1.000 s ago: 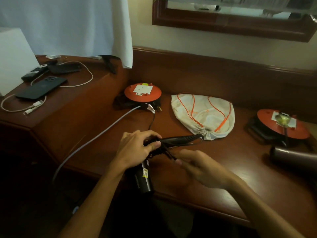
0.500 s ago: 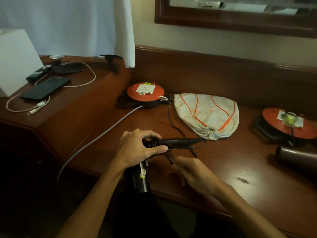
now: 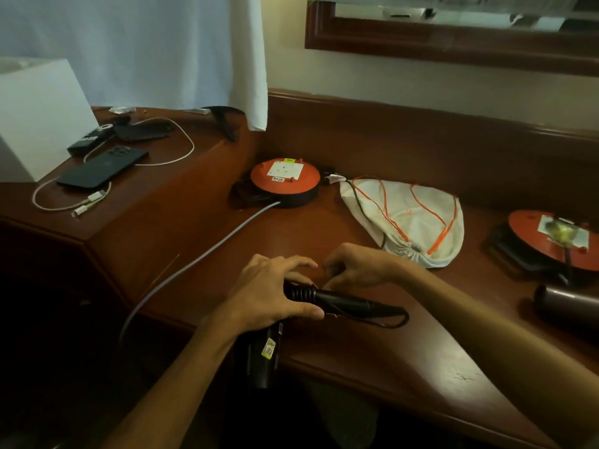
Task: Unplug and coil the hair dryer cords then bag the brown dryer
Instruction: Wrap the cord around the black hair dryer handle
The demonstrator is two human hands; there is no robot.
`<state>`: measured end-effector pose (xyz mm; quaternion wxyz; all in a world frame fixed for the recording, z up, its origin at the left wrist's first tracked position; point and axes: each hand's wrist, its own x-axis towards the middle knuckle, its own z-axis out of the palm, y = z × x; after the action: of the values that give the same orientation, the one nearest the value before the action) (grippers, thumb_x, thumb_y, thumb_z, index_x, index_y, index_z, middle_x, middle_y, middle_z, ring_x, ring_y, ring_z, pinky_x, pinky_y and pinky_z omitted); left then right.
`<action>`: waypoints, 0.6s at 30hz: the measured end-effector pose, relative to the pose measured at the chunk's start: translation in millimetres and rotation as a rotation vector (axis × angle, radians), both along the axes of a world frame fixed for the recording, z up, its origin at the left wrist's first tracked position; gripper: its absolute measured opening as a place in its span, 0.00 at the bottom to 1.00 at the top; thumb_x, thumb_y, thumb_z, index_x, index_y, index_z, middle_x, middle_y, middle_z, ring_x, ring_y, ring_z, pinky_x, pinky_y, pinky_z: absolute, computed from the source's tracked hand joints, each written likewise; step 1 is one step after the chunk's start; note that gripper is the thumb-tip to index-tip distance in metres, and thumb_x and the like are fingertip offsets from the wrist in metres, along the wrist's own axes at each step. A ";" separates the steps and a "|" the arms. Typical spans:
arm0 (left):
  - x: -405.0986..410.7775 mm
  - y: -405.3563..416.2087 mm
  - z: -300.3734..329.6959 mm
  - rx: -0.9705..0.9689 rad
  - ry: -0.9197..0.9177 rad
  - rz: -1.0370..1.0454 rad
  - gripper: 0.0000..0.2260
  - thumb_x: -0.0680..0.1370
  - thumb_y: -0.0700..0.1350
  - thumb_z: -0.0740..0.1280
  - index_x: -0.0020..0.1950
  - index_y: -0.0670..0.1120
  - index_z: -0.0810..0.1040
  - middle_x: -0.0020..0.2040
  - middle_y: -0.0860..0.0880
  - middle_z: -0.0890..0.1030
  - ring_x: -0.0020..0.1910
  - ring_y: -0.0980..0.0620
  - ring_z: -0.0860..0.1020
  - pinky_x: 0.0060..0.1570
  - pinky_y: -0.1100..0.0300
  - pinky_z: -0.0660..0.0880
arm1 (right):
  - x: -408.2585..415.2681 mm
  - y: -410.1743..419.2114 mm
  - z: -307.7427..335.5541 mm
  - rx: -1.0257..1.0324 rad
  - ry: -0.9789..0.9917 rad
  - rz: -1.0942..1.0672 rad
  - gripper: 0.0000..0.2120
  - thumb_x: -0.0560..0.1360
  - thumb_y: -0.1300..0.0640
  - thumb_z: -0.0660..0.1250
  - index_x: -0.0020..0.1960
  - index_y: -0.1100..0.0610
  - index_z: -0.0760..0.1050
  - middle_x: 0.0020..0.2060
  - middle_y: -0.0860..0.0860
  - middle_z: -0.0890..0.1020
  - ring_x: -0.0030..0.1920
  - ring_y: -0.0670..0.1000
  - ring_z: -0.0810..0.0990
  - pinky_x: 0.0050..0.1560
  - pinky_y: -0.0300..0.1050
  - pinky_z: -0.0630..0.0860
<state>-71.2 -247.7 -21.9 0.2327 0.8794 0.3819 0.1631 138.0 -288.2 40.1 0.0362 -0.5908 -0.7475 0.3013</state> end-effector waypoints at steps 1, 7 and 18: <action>4.7 -2.8 2.0 0.020 0.059 0.004 0.37 0.64 0.72 0.73 0.70 0.65 0.68 0.55 0.66 0.80 0.54 0.63 0.66 0.56 0.60 0.63 | 4.4 11.4 -5.4 -0.011 -0.016 0.044 0.06 0.79 0.61 0.70 0.47 0.64 0.80 0.38 0.55 0.78 0.38 0.50 0.73 0.39 0.52 0.74; 19.4 -8.9 10.1 0.134 0.293 -0.020 0.24 0.74 0.71 0.64 0.66 0.65 0.66 0.45 0.58 0.72 0.52 0.53 0.69 0.57 0.54 0.61 | -7.9 23.2 1.7 0.017 -0.188 0.186 0.13 0.79 0.61 0.63 0.38 0.52 0.77 0.33 0.51 0.79 0.32 0.49 0.73 0.37 0.52 0.73; -1.2 1.6 4.2 0.093 -0.051 0.259 0.14 0.78 0.67 0.63 0.60 0.69 0.79 0.44 0.62 0.80 0.42 0.61 0.66 0.52 0.54 0.62 | -10.5 -16.1 8.6 0.312 0.022 0.101 0.11 0.80 0.61 0.63 0.49 0.55 0.83 0.32 0.48 0.81 0.33 0.47 0.80 0.36 0.50 0.77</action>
<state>-72.3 -246.1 -17.6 0.1785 0.8281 0.4783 0.2315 127.4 -304.2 48.7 0.1206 -0.5361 -0.8137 0.1896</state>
